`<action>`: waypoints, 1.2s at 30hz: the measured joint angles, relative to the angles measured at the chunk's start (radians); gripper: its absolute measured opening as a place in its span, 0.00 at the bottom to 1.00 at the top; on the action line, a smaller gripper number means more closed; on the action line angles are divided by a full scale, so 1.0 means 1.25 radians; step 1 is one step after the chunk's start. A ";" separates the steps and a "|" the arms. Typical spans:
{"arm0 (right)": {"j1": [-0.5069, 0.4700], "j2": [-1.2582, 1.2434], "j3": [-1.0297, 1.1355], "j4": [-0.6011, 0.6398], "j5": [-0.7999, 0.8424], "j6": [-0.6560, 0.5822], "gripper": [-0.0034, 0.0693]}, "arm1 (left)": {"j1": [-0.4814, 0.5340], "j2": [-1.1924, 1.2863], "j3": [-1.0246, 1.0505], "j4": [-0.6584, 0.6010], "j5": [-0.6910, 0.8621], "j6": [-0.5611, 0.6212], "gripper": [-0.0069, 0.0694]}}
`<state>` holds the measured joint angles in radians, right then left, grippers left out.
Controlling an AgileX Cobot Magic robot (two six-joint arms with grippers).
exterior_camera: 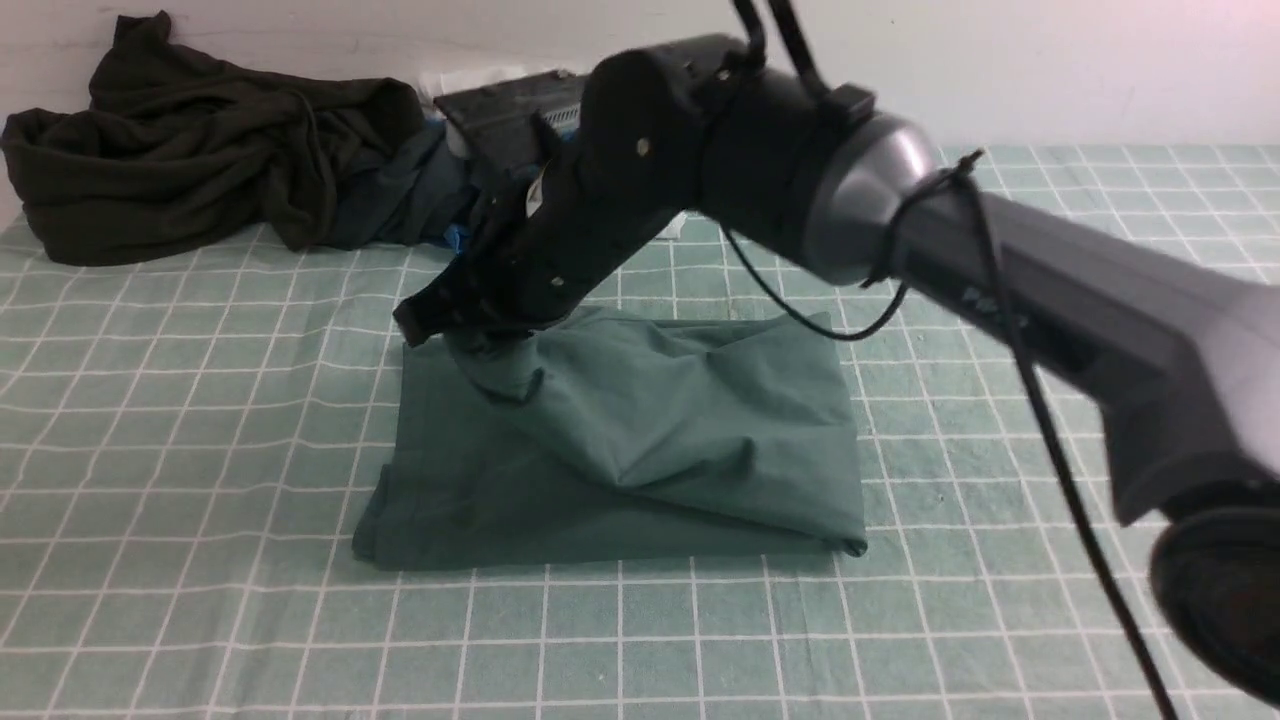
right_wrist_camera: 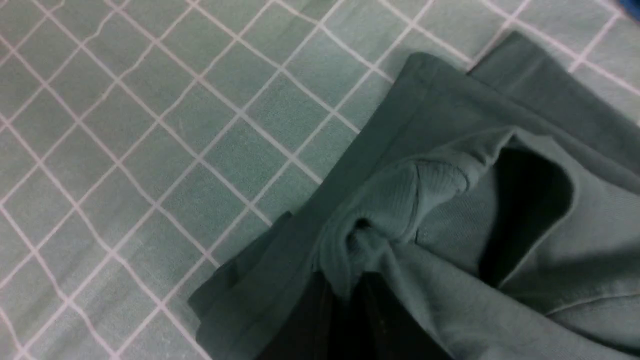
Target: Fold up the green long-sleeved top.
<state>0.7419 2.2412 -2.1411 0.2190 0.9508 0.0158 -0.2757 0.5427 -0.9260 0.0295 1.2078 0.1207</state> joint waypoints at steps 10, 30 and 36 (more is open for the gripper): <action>-0.004 -0.018 -0.127 0.038 0.171 -0.030 0.58 | 0.000 -0.075 0.064 0.002 -0.061 0.008 0.09; -0.005 -0.749 0.525 -0.092 0.099 -0.114 0.06 | 0.000 -0.410 0.284 0.032 -0.081 0.008 0.09; -0.005 -1.004 0.745 -0.093 0.004 -0.107 0.03 | 0.000 -0.410 0.285 0.031 -0.068 0.008 0.09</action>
<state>0.7353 0.9864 -1.2097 0.1031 0.9551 -0.1179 -0.2757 0.0298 -0.5693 0.0679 1.1228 0.1302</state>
